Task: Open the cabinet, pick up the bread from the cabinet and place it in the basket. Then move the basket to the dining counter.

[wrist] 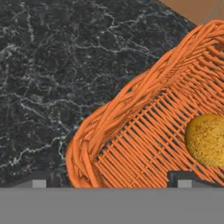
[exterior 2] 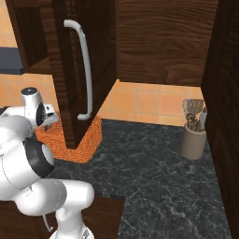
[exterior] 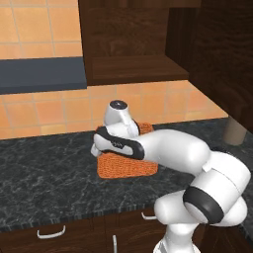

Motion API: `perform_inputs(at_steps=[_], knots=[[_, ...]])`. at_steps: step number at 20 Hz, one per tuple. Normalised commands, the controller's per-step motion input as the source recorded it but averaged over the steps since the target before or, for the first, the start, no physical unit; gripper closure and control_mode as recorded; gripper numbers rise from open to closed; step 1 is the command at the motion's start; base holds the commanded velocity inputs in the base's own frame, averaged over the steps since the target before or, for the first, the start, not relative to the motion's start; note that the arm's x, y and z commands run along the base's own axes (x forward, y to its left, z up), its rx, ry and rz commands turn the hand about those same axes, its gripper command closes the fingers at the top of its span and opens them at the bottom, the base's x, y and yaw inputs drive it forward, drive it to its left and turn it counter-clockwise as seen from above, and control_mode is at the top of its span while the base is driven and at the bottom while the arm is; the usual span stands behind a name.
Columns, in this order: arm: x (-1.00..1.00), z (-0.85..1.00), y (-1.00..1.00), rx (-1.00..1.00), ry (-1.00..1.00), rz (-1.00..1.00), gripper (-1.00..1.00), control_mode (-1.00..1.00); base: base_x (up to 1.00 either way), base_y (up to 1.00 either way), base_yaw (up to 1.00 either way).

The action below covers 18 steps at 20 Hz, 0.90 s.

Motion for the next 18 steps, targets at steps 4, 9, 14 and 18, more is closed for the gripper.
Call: perform_inputs(at_steps=[4, 9, 14, 18], knots=[[0.0, -0.32, 0.0, -0.07, 0.08, 0.08, -1.0, -1.0, 0.0, 0.0, 0.0], [0.31, -0.61, 0.03, -0.04, 0.06, 0.08, -1.0, -1.0, 0.0, 0.0, 0.0], [0.06, -0.8, 0.01, -0.06, 0.06, 0.1, -1.0, -1.0, 0.0, 0.0, 0.0], [-0.31, -0.87, -0.17, -0.07, 0.03, 0.08, -1.0, -1.0, 0.0, 0.0, 0.0]])
